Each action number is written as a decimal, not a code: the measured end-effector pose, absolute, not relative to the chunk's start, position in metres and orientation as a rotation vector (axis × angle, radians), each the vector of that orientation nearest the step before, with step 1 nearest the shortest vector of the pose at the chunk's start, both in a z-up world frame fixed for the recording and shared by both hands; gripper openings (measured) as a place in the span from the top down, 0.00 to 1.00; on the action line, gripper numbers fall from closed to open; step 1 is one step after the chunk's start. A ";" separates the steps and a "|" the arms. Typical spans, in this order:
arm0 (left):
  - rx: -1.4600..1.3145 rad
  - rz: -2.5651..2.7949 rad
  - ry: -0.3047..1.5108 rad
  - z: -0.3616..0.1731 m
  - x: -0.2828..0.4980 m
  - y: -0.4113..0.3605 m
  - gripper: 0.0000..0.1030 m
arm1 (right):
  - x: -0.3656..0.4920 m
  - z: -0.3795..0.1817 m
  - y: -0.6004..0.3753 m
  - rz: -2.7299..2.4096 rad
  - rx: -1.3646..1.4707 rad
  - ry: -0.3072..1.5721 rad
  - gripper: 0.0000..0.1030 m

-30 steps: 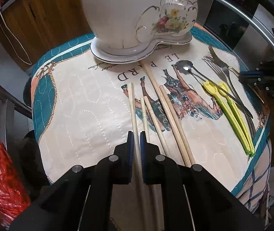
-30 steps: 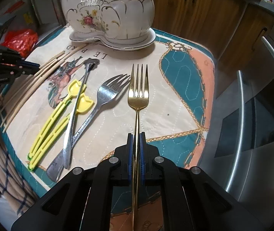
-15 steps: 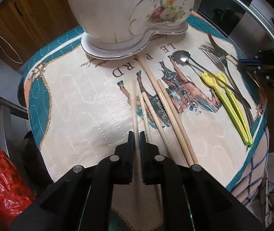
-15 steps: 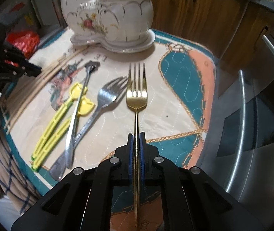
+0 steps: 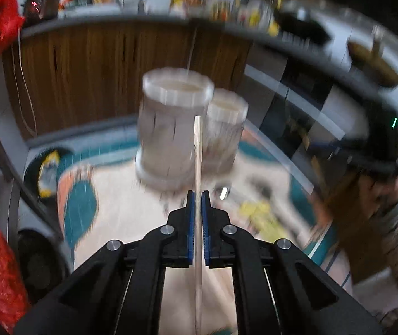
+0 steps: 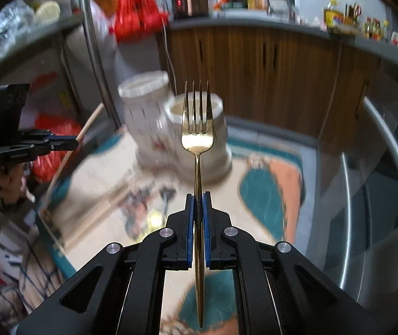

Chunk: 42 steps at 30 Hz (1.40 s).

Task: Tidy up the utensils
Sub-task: 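Carry the chopstick and gold fork up and drop them into the ceramic holder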

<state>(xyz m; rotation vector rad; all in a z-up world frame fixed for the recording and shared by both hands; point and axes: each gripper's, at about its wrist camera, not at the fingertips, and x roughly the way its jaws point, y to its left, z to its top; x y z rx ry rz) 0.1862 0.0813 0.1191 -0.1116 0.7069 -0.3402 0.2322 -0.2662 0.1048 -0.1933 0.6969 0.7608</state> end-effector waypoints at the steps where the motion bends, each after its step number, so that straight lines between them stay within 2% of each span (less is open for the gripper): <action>1: -0.127 -0.346 0.649 0.130 0.186 0.082 0.96 | 0.232 0.112 -0.265 0.762 -0.181 0.671 0.93; 6: -0.143 -0.346 0.493 0.165 0.194 0.080 0.96 | 0.239 0.146 -0.255 0.758 -0.140 0.576 0.93; 16: -0.249 -0.390 0.334 0.226 0.236 0.086 0.96 | 0.268 0.201 -0.245 0.786 -0.040 0.451 0.93; 22: -0.294 -0.403 0.275 0.252 0.274 0.082 0.96 | 0.300 0.214 -0.234 0.796 0.026 0.413 0.93; 27: -0.288 -0.332 0.216 0.244 0.293 0.081 0.96 | 0.324 0.208 -0.221 0.793 0.104 0.394 0.93; 33: -0.301 -0.242 0.219 0.207 0.307 0.087 0.96 | 0.346 0.182 -0.192 0.772 0.166 0.376 0.93; 42: -0.235 -0.157 0.215 0.158 0.288 0.081 0.96 | 0.340 0.129 -0.169 0.658 0.061 0.365 0.93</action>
